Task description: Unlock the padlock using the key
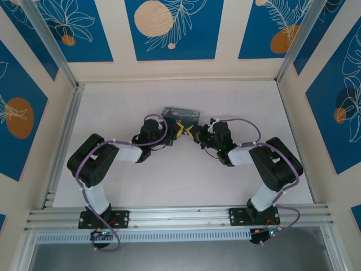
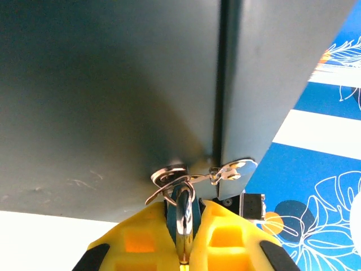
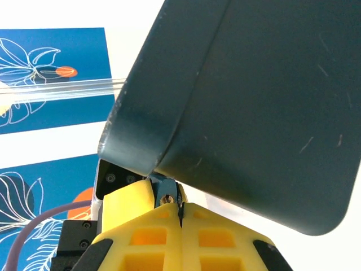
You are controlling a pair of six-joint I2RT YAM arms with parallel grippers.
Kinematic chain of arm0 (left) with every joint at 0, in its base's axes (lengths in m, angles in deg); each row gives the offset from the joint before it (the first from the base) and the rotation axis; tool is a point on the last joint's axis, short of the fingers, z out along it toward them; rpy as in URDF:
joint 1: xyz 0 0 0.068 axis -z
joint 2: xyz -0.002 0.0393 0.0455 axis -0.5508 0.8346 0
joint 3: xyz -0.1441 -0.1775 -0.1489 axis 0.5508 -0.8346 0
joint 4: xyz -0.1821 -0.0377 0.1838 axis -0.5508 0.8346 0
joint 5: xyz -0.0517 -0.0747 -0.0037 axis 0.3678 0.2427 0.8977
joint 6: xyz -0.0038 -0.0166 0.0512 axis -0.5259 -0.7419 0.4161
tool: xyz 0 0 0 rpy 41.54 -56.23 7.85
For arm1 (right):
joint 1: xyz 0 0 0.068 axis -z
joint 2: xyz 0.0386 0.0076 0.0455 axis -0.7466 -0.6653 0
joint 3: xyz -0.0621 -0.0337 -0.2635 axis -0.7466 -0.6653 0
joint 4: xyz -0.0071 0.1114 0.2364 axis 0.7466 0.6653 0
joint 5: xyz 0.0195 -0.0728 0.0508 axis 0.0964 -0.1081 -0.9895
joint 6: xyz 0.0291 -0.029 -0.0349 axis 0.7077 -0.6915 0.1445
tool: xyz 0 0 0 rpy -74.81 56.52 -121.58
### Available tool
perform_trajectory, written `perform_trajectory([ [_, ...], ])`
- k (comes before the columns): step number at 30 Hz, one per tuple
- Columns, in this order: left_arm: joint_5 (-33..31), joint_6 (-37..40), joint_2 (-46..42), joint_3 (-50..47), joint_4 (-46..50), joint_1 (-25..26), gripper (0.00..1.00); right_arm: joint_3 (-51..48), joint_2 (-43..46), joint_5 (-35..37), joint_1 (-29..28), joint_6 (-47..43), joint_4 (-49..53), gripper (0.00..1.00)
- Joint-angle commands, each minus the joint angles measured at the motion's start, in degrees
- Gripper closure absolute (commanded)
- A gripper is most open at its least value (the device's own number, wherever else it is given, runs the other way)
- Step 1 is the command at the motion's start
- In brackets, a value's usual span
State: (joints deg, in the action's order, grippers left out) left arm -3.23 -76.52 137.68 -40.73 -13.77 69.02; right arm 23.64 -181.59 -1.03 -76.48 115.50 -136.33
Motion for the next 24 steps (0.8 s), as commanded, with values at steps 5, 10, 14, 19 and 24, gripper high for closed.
perform_trajectory([
  [5, 10.69, -0.28, -0.65, 1.22, -5.10, 3.24, 1.00, 3.69, 0.97, -3.37, -0.91, -10.51, 0.52, 1.00],
  [10, 10.57, -0.28, -0.56, 1.13, -5.23, 3.19, 1.00, 2.64, -3.02, -5.25, -0.82, -3.88, -8.02, 1.00],
  [14, 10.53, -0.23, -0.78, 1.04, -5.19, 3.17, 1.00, 1.54, -5.72, -3.93, -1.58, 4.02, -13.92, 1.00],
  [19, 10.43, -0.33, -0.57, 1.10, -5.07, 3.19, 1.00, 1.36, -9.00, -2.01, -2.99, 11.92, -22.30, 1.00],
  [24, 10.48, -0.24, -0.60, 1.39, -4.86, 3.28, 1.00, 3.03, -9.39, -2.67, -3.72, 11.60, -21.73, 1.00],
])
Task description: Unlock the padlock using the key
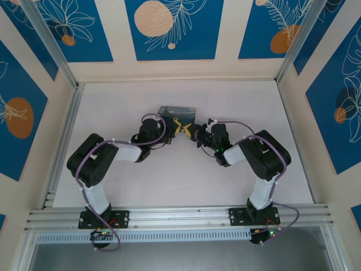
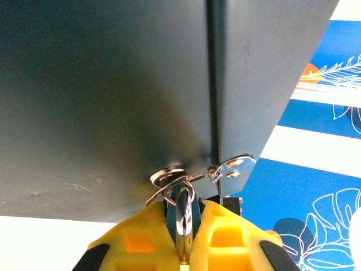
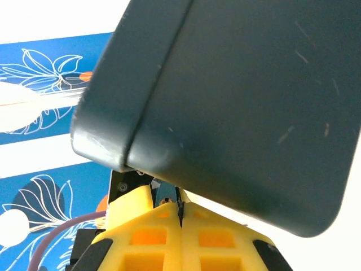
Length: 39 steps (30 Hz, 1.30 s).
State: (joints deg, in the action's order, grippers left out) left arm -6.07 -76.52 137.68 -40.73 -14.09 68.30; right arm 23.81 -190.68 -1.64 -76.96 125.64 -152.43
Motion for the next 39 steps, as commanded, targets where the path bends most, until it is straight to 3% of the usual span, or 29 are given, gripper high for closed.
perform_trajectory([
  [1, 13.29, -0.25, -0.61, 1.39, -4.51, 3.96, 1.00, 3.15, 0.21, -2.42, -3.24, 0.31, -4.53, 1.00],
  [9, 13.28, -0.15, -0.67, 1.22, -4.37, 4.05, 1.00, 5.80, 10.35, -1.21, -3.76, -19.29, 20.51, 1.00],
  [15, 13.31, -0.11, -0.43, 1.39, -4.33, 4.06, 1.00, 6.76, 12.44, 0.03, -4.17, -27.11, 25.60, 1.00],
  [20, 13.37, -0.09, -0.28, 1.56, -4.33, 4.08, 1.00, 6.06, 9.92, -0.92, -3.86, -21.86, 19.70, 1.00],
  [30, 13.29, -0.12, -0.43, 1.30, -4.51, 4.39, 1.00, 5.56, 1.30, -0.49, -1.92, -1.07, -1.77, 1.00],
  [35, 13.37, -0.14, -0.43, 1.56, -4.51, 4.53, 1.00, 6.82, -1.02, -1.15, -2.01, 1.75, -4.01, 1.00],
  [39, 13.45, -0.22, -0.58, 1.39, -4.41, 4.57, 1.00, 7.58, 1.00, -4.76, -0.74, -2.05, 1.75, 1.00],
])
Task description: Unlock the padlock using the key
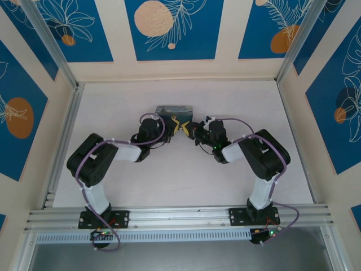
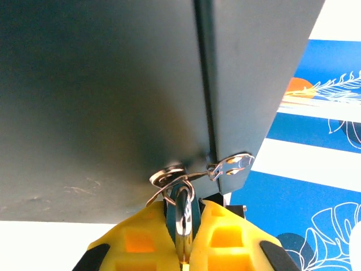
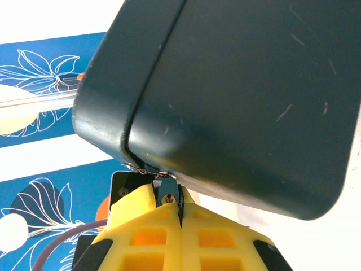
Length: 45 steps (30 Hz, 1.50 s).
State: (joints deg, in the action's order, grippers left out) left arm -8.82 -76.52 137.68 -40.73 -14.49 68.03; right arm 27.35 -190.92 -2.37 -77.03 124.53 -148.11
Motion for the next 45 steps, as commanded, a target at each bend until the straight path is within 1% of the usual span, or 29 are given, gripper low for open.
perform_trajectory([
  [1, 16.22, -0.22, -0.67, 1.30, -3.98, 4.83, 1.00, 4.15, 2.32, -4.66, -0.42, -2.60, 0.68, 1.00],
  [5, 16.30, -0.08, -0.78, 1.12, -3.93, 4.79, 1.00, 4.76, 6.43, -6.62, 0.65, -9.39, 8.97, 1.00],
  [9, 16.65, 0.23, -0.96, 1.21, -3.25, 4.82, 1.00, 4.77, 8.93, -7.46, 1.26, -12.31, 11.75, 1.00],
  [13, 17.02, 0.89, -1.20, 1.22, -2.64, 4.89, 1.00, 5.05, 9.29, -8.39, 1.19, -10.10, 11.34, 1.00],
  [18, 17.66, 1.51, -1.14, 1.15, -1.90, 4.98, 1.00, 3.75, 6.87, -8.04, -0.25, -2.72, 1.89, 1.00],
  [20, 17.77, 1.20, -1.13, 0.87, -2.26, 4.98, 1.00, 3.27, 7.10, -8.07, -0.58, -2.11, 1.34, 1.00],
  [31, 16.08, -0.69, -5.43, -2.98, -1.26, 5.10, 1.00, -4.89, 16.93, -5.23, -1.41, -7.27, 10.46, 1.00],
  [36, 15.91, 0.08, -8.50, -4.08, 1.65, 5.73, 1.00, -8.36, 21.83, -3.92, -2.45, -9.56, 15.35, 1.00],
  [40, 15.45, 1.39, -10.24, -5.31, 4.03, 5.97, 1.00, -11.19, 24.55, -2.34, -2.49, -10.21, 17.21, 1.00],
  [45, 15.29, 1.34, -10.55, -6.94, 4.21, 5.98, 1.00, -12.77, 26.18, -1.06, -2.12, -9.82, 17.83, 1.00],
])
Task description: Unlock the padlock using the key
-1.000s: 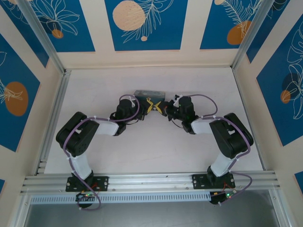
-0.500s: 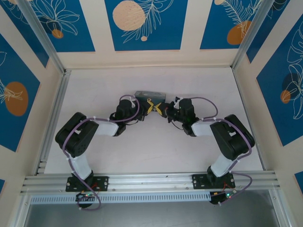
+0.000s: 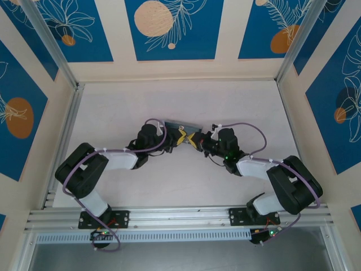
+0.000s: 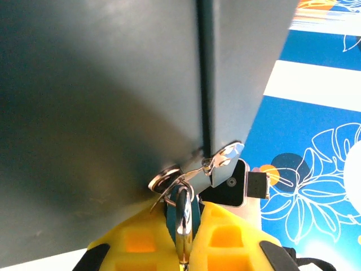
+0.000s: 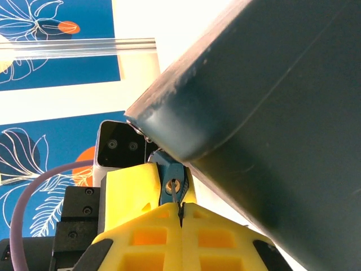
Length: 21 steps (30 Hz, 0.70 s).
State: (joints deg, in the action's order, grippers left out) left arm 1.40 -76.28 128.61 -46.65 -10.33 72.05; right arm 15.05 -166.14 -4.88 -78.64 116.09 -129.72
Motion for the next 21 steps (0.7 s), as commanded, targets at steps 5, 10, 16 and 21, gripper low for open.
perform_trajectory([
  [5, 4.79, 1.15, -1.60, -1.74, 0.08, 2.02, 1.00, -0.94, 3.39, 2.98, -0.07, -1.24, 1.39, 1.00],
  [10, 4.93, 1.02, -1.54, -1.67, -0.15, 2.01, 1.00, -0.62, 4.06, 2.75, 0.63, -2.12, 3.42, 1.00],
  [16, 4.86, 0.78, -1.68, -1.73, -0.45, 2.06, 1.00, -1.19, 3.90, 1.62, 1.89, -3.93, 4.65, 1.00],
  [21, 4.94, 0.75, -1.56, -1.56, -0.45, 1.98, 1.00, -0.81, 3.70, -0.09, 3.09, -6.38, 6.15, 1.00],
])
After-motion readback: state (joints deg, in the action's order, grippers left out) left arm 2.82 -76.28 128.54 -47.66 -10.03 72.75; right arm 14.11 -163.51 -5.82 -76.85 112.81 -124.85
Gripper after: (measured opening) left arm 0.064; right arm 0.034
